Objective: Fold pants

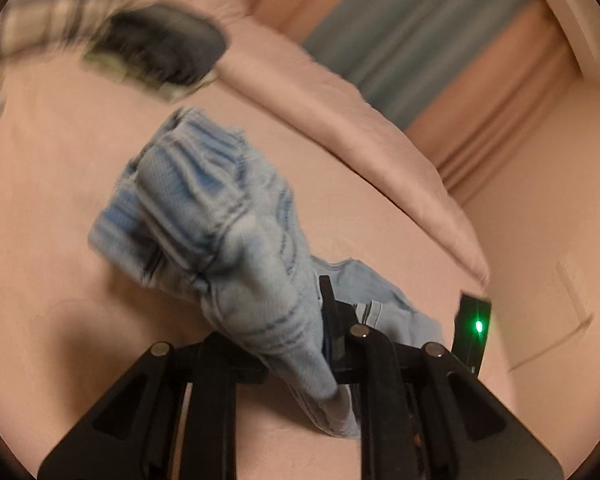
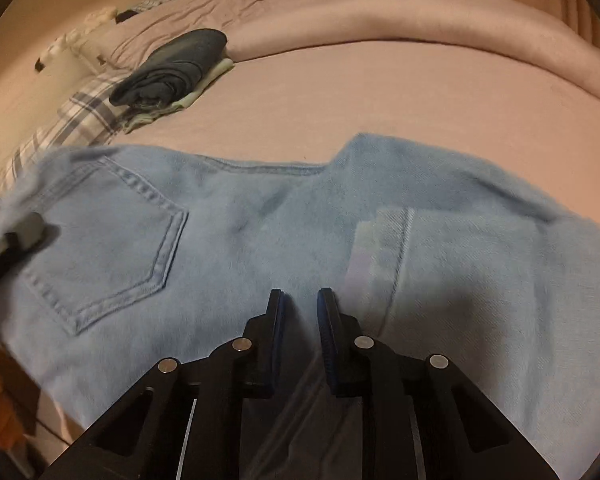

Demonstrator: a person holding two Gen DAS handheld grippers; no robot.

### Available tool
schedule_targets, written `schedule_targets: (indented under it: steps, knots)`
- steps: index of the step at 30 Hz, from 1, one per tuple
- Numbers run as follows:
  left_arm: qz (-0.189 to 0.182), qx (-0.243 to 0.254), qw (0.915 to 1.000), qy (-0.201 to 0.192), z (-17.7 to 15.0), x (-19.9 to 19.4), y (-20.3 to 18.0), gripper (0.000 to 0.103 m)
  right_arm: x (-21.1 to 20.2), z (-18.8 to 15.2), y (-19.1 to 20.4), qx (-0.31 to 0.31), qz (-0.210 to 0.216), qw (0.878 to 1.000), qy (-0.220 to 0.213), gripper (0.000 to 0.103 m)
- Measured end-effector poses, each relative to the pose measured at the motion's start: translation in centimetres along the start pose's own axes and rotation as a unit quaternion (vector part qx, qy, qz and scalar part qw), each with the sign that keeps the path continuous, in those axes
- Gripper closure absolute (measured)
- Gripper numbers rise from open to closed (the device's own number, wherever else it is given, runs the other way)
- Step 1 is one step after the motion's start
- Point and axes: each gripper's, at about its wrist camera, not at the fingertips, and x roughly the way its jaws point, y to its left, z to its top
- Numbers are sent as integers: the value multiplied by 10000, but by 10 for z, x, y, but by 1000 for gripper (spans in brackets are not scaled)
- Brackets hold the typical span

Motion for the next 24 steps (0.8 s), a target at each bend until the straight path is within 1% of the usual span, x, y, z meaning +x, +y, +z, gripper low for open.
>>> schedule_targets:
  steps: [2,3,4,5,6,8,9,10,11,12,13,16,17,19,20,22,23,24]
  knots:
    - [-29,307,9995,-61,0,-2,-15,86,-3,4,0,11,28,9999,138,83]
    - [-75,421,9990,-83,1,-4,-21,86,-7,5,-4,111,159,9997,178,83]
    - [-113,534,9985,-104,2,-7,-27,85,-12,5,-8,250,344,9990,147,83]
    - [-130,628,9979,-113,2,-7,-31,86,-19,3,-16,532,652,9964,64,83]
    - [-143,784,9967,-115,1,-8,-37,86,-23,1,-25,799,853,9931,-24,83]
    - [-119,1050,9943,-122,-1,-7,-50,85,-23,1,-45,1352,1080,9848,-155,83]
    - [-125,1187,9928,-108,-3,-6,-56,86,-18,1,-59,1720,1173,9780,-132,83]
    - [-132,1317,9911,-101,-5,-5,-63,86,-12,1,-68,1930,1351,9718,-111,83]
    - [-121,1437,9895,-107,-6,-4,-66,86,-3,0,-78,2197,1537,9634,-44,94]
    - [-106,1604,9869,-110,-9,-5,-73,86,2,0,-82,2301,1526,9611,19,101]
    - [-104,1728,9848,-107,-12,-5,-78,86,6,1,-85,2358,1542,9595,78,103]
    - [-145,1947,9807,-108,-17,-4,-86,86,-2,-1,-90,2479,1724,9533,93,103]
    - [-148,2014,9793,-106,-17,-3,-89,86,-13,-7,-90,2515,1828,9504,0,103]
    - [-112,2163,9762,-106,-17,2,-94,85,-27,-21,-89,2616,2201,9396,-140,103]
    - [-109,2234,9746,-99,-19,4,-97,85,-31,-31,-86,2642,2258,9376,-151,103]
    - [-135,2329,9724,-48,-22,9,-102,85,-28,-54,-76,2351,2003,9509,214,103]
    - [-146,2362,9716,11,-24,13,-105,85,-24,-62,-74,2207,2014,9540,243,103]
    - [-129,2431,9699,61,-27,16,-108,85,-28,-66,-75,2114,2084,9549,98,103]
